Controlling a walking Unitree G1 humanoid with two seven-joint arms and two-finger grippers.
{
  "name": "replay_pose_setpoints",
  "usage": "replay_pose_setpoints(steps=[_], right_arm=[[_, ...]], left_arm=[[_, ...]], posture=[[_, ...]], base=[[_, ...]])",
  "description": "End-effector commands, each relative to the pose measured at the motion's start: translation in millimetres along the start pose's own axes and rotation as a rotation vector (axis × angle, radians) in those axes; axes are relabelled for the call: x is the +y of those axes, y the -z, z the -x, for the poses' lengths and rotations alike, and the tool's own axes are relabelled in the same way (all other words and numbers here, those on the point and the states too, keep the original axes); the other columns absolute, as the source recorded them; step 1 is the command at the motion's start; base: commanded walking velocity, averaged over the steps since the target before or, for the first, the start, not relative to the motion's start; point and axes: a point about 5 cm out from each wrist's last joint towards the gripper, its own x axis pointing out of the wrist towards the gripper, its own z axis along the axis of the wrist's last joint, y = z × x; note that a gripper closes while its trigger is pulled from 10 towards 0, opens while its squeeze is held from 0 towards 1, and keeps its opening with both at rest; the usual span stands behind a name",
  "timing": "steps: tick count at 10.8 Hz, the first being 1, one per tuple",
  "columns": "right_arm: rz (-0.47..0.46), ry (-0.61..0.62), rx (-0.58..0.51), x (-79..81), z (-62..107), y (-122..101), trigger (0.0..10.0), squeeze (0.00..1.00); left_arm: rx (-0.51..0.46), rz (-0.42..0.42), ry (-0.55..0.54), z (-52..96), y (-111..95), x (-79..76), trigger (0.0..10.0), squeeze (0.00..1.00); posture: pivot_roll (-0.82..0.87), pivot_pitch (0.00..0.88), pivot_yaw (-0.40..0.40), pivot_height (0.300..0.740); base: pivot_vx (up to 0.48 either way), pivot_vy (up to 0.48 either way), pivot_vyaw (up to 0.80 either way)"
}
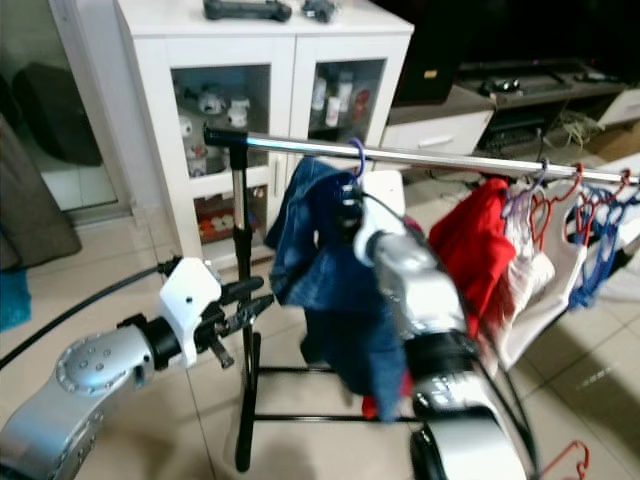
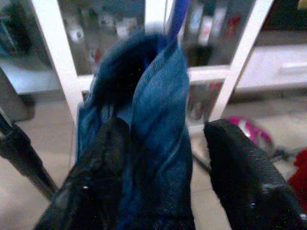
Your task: Hang hanger
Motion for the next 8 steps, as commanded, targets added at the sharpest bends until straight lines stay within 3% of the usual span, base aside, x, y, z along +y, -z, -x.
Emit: replay_pose_setpoints(steps=[1,4,6,8], right_arm=[[0.033,-0.018,-0.08,-3.2,14.8,-14,10.0,1.0],[0.064,-0.053,-0.152,-7.6,63.6,-24,10.0,1.0],[0.039,-0.097,-0.214,-2.8,88.0,-30,10.0,1.0],[-0.038,-0.097,-0.212,1.7,112.8,-9,10.0,1.0]], left_arm=[[-0.017,0.019,0.014,-0.6,-3,-0.8,10.0,0.0],[-0.013,0.053,-0.032,5.6,3,0.7,10.0,0.0],[-0.039,0.119,-0.165,11.2,6,6.5,10.0,0.0],[-0.083,0.153,-0.338,19.3,5,11.7,10.0,0.0]], posture=[[0.12,0.0,-0.086,0.74],[0.11,0.007,-0.077,0.74],[0.09,0.017,-0.085,0.74],[0.09,0.015,-0.102,0.74]], base=[[0.0,0.0,0.0],[0.0,0.0,0.0],[0.0,0.0,0.0],[0.0,0.0,0.0]])
